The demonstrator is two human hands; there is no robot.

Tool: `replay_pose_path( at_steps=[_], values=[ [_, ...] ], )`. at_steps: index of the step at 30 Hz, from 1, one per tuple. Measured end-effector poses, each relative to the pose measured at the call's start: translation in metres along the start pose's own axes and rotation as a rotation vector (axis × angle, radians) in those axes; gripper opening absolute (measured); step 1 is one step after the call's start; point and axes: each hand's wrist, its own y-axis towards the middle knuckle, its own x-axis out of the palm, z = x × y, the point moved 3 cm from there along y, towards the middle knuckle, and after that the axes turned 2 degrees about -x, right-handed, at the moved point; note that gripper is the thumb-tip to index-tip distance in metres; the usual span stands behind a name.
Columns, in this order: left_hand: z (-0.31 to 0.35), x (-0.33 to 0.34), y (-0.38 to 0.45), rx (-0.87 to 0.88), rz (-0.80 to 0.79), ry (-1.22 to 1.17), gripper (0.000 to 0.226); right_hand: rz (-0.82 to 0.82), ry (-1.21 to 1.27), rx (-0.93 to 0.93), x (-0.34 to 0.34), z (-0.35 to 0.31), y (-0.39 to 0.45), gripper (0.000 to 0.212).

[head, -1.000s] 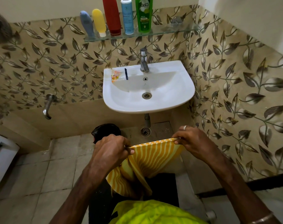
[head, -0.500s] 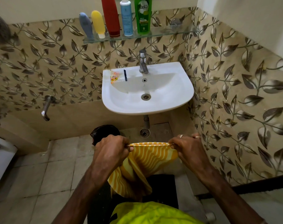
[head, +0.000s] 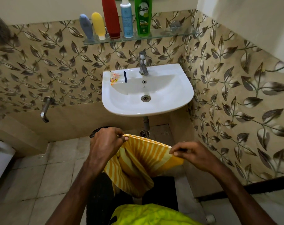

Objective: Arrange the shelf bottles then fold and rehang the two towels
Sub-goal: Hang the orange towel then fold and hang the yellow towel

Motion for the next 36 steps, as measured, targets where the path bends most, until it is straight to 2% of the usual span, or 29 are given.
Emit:
replay_pose_path(
  at_steps=[3,5,8,11,16,22,26,32,36],
  values=[
    [0.000,0.004,0.008,0.006,0.043,-0.142,0.033,-0.070,0.114,0.011,0.002,-0.008,0.001,0.029],
    [0.000,0.007,0.011,0.022,0.039,-0.315,0.047,-0.099,0.124,-0.017,0.006,-0.014,0.003,0.038],
    [0.001,0.014,0.011,0.008,-0.026,-0.556,0.058,-0.024,0.019,-0.076,0.014,-0.024,0.008,0.029],
    [0.006,0.020,0.008,-0.032,-0.029,-0.796,0.039,0.079,-0.120,-0.185,0.020,-0.032,0.015,0.020],
    [0.024,0.021,-0.002,-0.073,0.000,-1.067,0.020,0.142,-0.001,-0.263,0.032,-0.044,0.029,0.012],
    [0.053,0.017,-0.024,0.085,-0.172,-1.166,0.025,0.062,0.159,-0.233,0.047,-0.057,0.050,0.013],
    [0.048,0.013,-0.028,0.080,-0.206,-1.095,0.040,0.144,0.178,-0.195,0.044,-0.053,0.050,0.016],
    [0.029,0.005,-0.029,0.000,-0.225,-1.154,0.025,0.222,0.283,-0.145,0.031,-0.039,0.040,0.010],
    [0.033,0.007,-0.033,-0.006,-0.161,-1.172,0.021,0.219,0.213,-0.165,0.030,-0.037,0.038,0.010]
  ],
)
